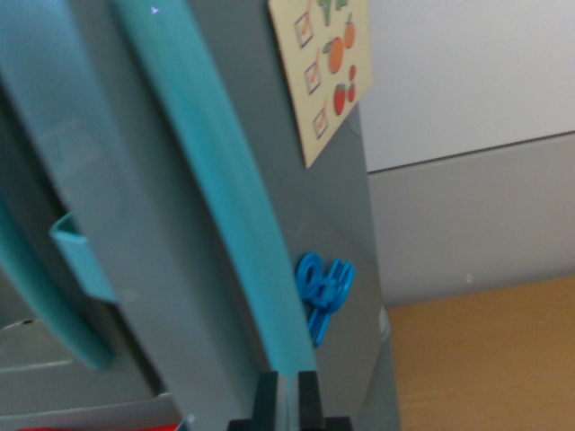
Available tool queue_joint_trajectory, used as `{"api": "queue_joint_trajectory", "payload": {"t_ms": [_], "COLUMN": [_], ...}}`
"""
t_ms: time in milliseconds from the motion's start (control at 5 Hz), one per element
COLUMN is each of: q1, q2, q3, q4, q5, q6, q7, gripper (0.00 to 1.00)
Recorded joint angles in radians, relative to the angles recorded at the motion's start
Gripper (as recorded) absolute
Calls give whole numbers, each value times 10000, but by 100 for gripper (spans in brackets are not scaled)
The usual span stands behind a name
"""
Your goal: Close fridge door
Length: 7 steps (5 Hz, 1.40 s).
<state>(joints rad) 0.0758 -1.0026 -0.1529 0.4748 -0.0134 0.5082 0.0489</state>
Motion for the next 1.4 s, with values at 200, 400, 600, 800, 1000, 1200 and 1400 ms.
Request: {"api": "queue_joint_trajectory", "payload": {"t_ms": [200,400,600,800,1000,1200,1400], "q1": [0,0,0,0,0,0,0], "q2": [0,618,618,1220,1220,1791,1791], "q3": [0,-14,-14,-14,-14,-13,-13], "q4": [0,343,343,641,641,968,968], "q5": [0,0,0,0,0,0,0], "q6": [0,-7,-7,-54,-54,-56,-56], "q7": [0,0,0,0,0,0,0], "gripper": [100,100,100,100,100,100,100]}}
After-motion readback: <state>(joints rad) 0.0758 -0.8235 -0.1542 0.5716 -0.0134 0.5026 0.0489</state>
